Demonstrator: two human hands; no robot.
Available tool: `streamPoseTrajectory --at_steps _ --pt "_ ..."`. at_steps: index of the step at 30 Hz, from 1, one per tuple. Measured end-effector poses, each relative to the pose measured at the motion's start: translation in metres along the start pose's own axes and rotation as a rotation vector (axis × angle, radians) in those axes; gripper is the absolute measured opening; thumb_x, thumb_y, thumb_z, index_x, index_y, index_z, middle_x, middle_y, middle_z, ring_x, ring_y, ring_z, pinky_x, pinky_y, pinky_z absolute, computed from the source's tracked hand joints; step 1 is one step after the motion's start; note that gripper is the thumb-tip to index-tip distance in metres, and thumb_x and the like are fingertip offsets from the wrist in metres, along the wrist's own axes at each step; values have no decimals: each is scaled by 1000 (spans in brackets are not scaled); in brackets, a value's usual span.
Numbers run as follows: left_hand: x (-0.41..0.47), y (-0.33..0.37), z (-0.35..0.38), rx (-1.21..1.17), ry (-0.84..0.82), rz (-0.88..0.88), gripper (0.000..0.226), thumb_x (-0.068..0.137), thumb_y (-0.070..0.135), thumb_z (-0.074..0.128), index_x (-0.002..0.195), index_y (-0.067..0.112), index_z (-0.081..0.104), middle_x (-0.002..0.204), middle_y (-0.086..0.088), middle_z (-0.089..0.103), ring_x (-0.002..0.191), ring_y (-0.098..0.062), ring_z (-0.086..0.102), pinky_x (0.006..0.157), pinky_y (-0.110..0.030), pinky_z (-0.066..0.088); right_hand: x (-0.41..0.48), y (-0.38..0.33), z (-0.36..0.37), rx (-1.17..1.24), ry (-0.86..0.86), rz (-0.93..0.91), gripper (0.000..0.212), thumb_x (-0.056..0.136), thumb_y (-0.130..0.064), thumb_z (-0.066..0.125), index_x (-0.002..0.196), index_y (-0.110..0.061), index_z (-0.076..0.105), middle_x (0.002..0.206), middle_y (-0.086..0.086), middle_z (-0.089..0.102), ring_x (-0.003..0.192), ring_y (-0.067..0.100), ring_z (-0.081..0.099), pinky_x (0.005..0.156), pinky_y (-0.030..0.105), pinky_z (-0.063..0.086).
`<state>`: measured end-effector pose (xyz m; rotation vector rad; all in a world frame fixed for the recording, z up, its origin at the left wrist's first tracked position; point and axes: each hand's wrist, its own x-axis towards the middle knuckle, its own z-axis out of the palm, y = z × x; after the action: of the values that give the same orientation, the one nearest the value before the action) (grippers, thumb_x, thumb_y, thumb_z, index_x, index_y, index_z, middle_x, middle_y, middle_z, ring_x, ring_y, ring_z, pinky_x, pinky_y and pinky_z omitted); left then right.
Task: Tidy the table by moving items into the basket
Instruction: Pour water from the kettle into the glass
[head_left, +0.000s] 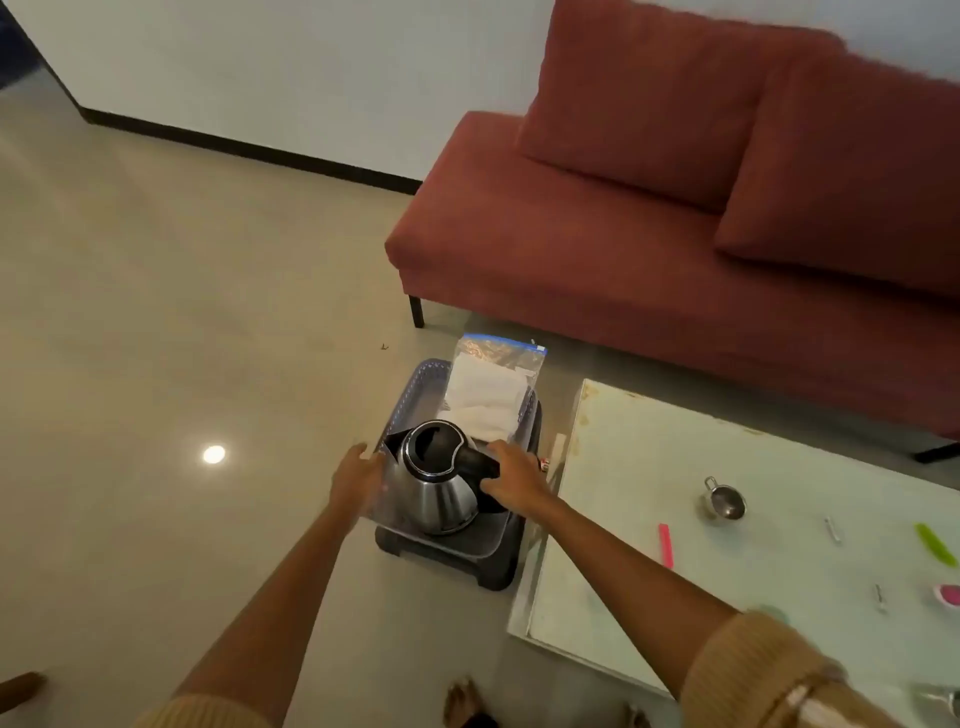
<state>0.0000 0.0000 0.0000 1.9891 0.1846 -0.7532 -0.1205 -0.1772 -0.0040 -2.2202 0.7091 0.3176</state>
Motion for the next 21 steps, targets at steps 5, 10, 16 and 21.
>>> streamPoseTrajectory --at_steps 5,10,16,21 --pt "34 -1 4 101 43 22 35 93 21 48 126 9 51 116 -20 62 78 -32 62 76 -37 52 19 1 14 -102 40 60 39 76 -19 64 109 -14 42 112 15 56 100 33 55 81 43 50" --pt "47 0 8 333 23 145 23 87 11 52 102 4 67 101 -18 68 97 -35 62 87 -36 45 29 3 20 -93 -70 120 49 77 -18 66 120 -12 44 118 16 58 106 33 57 89 43 49" --pt "47 10 9 464 66 204 21 83 7 53 92 -1 69 92 -22 68 91 -36 61 68 -29 37 30 2 21 -41 -66 105 44 75 -21 71 115 -10 54 116 16 61 103 31 58 86 37 49" --pt "30 24 -8 429 119 312 22 82 10 55 92 1 72 88 -17 72 87 -33 64 75 -31 46 -1 -15 3 90 3 41 46 73 -27 74 115 -18 61 108 10 67 99 26 61 81 31 47"
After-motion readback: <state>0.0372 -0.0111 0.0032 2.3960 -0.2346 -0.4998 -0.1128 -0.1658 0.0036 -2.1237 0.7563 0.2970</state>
